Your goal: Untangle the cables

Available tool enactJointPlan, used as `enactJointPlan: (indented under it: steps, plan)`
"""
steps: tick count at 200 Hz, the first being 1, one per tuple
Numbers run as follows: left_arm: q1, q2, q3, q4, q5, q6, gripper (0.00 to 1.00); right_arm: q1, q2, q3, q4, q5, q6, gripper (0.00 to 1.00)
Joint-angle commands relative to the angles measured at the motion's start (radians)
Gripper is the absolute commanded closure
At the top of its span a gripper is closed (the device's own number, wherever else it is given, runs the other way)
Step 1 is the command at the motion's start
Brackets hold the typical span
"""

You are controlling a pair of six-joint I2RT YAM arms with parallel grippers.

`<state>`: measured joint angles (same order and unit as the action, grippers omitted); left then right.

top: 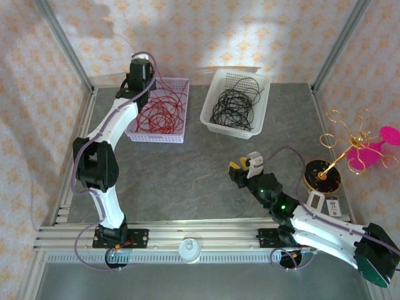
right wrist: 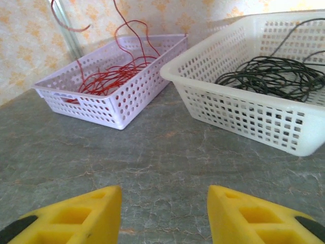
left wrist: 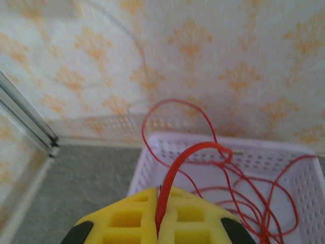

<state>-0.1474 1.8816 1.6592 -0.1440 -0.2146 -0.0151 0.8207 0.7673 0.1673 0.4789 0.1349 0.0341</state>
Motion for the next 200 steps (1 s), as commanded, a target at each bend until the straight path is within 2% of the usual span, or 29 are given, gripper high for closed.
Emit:
enactJointPlan:
  steps: [1,20,45,71,83,100,133,144,157,200]
  plan:
    - [-0.001,-0.014,-0.084,0.037,0.108,-0.128,1.0,-0.02,0.047,0.034,-0.034,0.141,0.081,0.57]
    - [0.0,0.014,-0.132,0.018,0.136,-0.19,1.0,-0.083,0.078,0.09,-0.122,0.227,0.128,0.54]
    - [-0.001,0.058,-0.162,-0.019,0.119,-0.228,0.75,-0.243,0.079,0.118,-0.151,0.193,0.157,0.46]
    - [0.0,0.033,-0.22,-0.005,0.109,-0.234,0.49,-0.388,0.11,0.148,-0.173,0.188,0.173,0.42]
    - [-0.002,-0.03,-0.258,0.017,0.099,-0.225,0.41,-0.425,0.15,0.153,-0.158,0.202,0.152,0.4]
    - [0.0,-0.096,-0.318,0.05,0.083,-0.214,0.36,-0.471,0.213,0.184,-0.156,0.225,0.14,0.37]
    - [0.0,-0.218,-0.409,0.075,0.081,-0.213,0.26,-0.522,0.285,0.179,-0.002,0.247,0.042,0.33]
    - [-0.001,-0.249,-0.43,0.07,0.074,-0.217,0.16,-0.558,0.303,0.156,0.081,0.229,0.021,0.31]
    - [0.001,-0.273,-0.452,0.061,0.067,-0.216,0.05,-0.62,0.323,0.115,0.186,0.15,0.003,0.3]
    - [0.008,-0.331,-0.476,0.004,-0.001,-0.211,0.04,-0.717,0.421,0.01,0.443,0.036,-0.036,0.28]
